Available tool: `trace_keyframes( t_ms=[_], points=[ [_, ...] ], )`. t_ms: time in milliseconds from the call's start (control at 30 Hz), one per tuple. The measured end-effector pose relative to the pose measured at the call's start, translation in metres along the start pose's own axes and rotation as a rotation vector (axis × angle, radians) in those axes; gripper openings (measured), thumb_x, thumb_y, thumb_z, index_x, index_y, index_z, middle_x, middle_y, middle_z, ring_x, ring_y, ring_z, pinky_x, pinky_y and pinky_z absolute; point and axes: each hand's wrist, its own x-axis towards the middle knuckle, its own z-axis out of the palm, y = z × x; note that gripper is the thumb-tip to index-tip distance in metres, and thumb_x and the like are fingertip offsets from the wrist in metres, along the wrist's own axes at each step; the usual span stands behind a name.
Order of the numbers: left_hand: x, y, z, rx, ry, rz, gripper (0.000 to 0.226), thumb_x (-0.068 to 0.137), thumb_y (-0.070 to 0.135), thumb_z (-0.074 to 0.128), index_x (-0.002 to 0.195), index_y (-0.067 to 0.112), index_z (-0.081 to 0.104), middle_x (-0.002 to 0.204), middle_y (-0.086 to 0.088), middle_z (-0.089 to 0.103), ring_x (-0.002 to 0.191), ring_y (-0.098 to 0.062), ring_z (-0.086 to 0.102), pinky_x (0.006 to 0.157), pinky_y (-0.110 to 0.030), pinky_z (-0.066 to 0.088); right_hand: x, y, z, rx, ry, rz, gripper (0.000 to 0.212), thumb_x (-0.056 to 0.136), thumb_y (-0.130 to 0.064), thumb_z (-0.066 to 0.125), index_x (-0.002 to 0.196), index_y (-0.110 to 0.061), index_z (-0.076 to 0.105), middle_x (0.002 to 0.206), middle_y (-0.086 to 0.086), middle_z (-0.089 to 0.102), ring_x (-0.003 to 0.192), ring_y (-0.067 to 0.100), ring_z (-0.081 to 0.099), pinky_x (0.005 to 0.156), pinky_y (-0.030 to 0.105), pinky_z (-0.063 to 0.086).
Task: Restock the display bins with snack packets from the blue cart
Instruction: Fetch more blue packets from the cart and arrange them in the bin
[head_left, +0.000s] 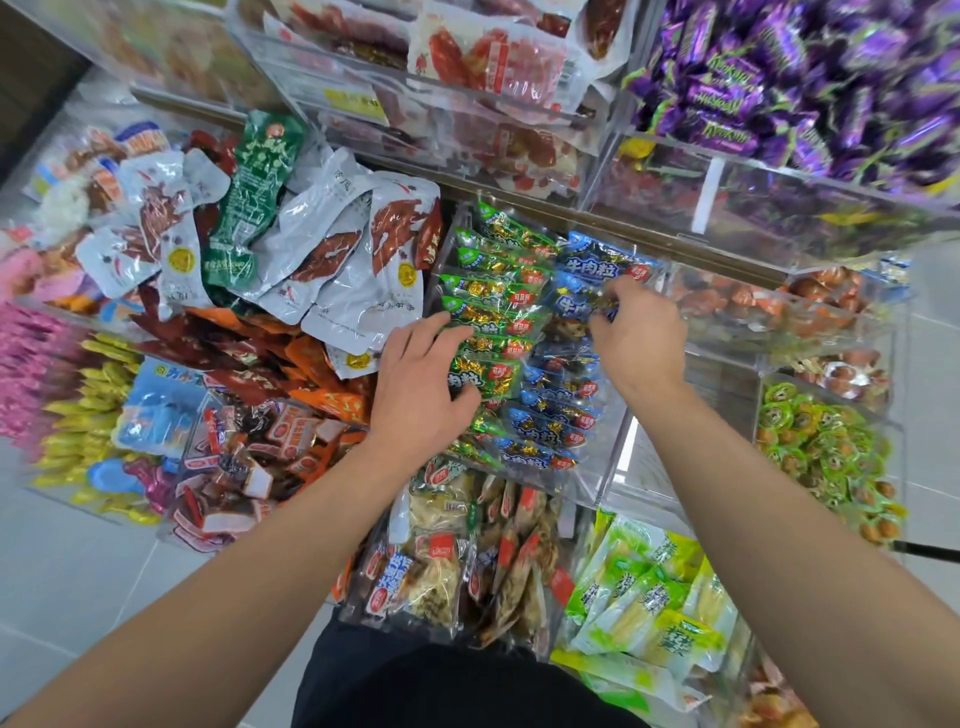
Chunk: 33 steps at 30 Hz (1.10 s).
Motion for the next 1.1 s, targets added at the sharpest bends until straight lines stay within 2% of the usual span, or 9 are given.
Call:
trace_keyframes(
  t_ms=[67, 133, 267, 467, 567, 667, 767, 967, 1100],
  points=[
    [0.0, 0.0, 0.0, 0.006, 0.002, 0.001, 0.062, 0.077, 0.031, 0.059, 0.137, 0.014, 0.059, 0.146, -0.012, 0.05, 0.133, -0.034, 0.041, 0.114, -0.048, 0.03, 0.008, 0.001, -0.011, 0.024, 0.092, -0.011, 0.028, 0.091, -0.014, 0.06, 0.119, -0.012, 0.065, 0.103, 0.011, 0.071, 0.085, 0.026, 0.062, 0.066, 0.028, 0.033],
    [0.001, 0.0, 0.001, 0.01, 0.01, -0.001, 0.061, 0.077, 0.031, 0.059, 0.136, 0.014, 0.06, 0.145, -0.012, 0.051, 0.132, -0.034, 0.042, 0.114, -0.048, 0.031, 0.017, 0.001, -0.019, -0.003, 0.119, -0.03, 0.029, 0.091, -0.013, 0.06, 0.12, -0.014, 0.064, 0.103, 0.012, 0.071, 0.09, 0.03, 0.064, 0.068, 0.031, 0.039],
    [0.0, 0.001, 0.0, 0.003, 0.005, -0.004, 0.061, 0.077, 0.031, 0.059, 0.136, 0.015, 0.059, 0.145, -0.011, 0.051, 0.132, -0.034, 0.041, 0.114, -0.047, 0.029, 0.025, 0.002, -0.012, -0.204, -0.049, -0.054, 0.029, 0.091, -0.01, 0.058, 0.119, -0.012, 0.063, 0.1, 0.019, 0.07, 0.091, 0.037, 0.066, 0.078, 0.043, 0.055],
    [0.001, -0.002, 0.0, -0.01, 0.011, 0.001, 0.06, 0.077, 0.031, 0.06, 0.136, 0.015, 0.059, 0.145, -0.011, 0.051, 0.131, -0.035, 0.043, 0.113, -0.049, 0.032, 0.025, -0.006, 0.01, -0.243, -0.191, -0.001, 0.036, 0.09, 0.002, 0.054, 0.125, -0.006, 0.056, 0.1, 0.022, 0.066, 0.093, 0.041, 0.066, 0.079, 0.047, 0.057],
    [0.001, -0.002, 0.001, -0.008, 0.006, -0.001, 0.06, 0.077, 0.031, 0.06, 0.136, 0.016, 0.059, 0.145, -0.011, 0.051, 0.131, -0.035, 0.043, 0.113, -0.05, 0.033, 0.027, -0.006, 0.009, -0.222, -0.215, 0.01, 0.039, 0.09, -0.001, 0.056, 0.129, -0.006, 0.052, 0.11, 0.022, 0.063, 0.098, 0.041, 0.064, 0.081, 0.045, 0.056],
    [0.001, -0.002, 0.002, -0.003, 0.009, 0.002, 0.061, 0.077, 0.032, 0.06, 0.135, 0.016, 0.059, 0.144, -0.011, 0.052, 0.13, -0.034, 0.043, 0.113, -0.05, 0.034, 0.025, -0.004, 0.002, -0.138, -0.175, 0.007, 0.045, 0.092, -0.013, 0.06, 0.135, -0.008, 0.048, 0.13, 0.018, 0.053, 0.108, 0.04, 0.06, 0.087, 0.043, 0.05],
    [0.0, -0.001, 0.0, 0.007, -0.003, -0.004, 0.061, 0.077, 0.032, 0.059, 0.137, 0.015, 0.058, 0.146, -0.011, 0.051, 0.132, -0.035, 0.042, 0.114, -0.05, 0.033, 0.017, 0.0, -0.005, -0.096, -0.115, -0.012, 0.047, 0.092, -0.019, 0.062, 0.136, -0.01, 0.048, 0.135, 0.016, 0.05, 0.108, 0.037, 0.06, 0.087, 0.042, 0.048],
    [0.001, 0.003, -0.01, 0.069, -0.103, 0.011, 0.066, 0.085, 0.027, 0.066, 0.147, 0.017, 0.049, 0.159, -0.014, 0.036, 0.143, -0.037, 0.03, 0.12, -0.047, 0.021, -0.011, 0.004, -0.015, -0.043, -0.016, 0.031, 0.056, 0.086, -0.028, 0.064, 0.137, -0.015, 0.045, 0.136, 0.012, 0.046, 0.103, 0.038, 0.06, 0.07, 0.037, 0.041],
    [-0.005, 0.015, -0.025, 0.074, -0.089, 0.026, 0.066, 0.088, 0.028, 0.065, 0.15, 0.02, 0.045, 0.163, -0.012, 0.03, 0.149, -0.035, 0.022, 0.122, -0.044, 0.015, -0.045, 0.003, -0.021, 0.081, 0.08, 0.018, 0.062, 0.086, -0.028, 0.064, 0.142, -0.014, 0.042, 0.142, 0.012, 0.041, 0.115, 0.037, 0.054, 0.085, 0.041, 0.046]
  ],
)
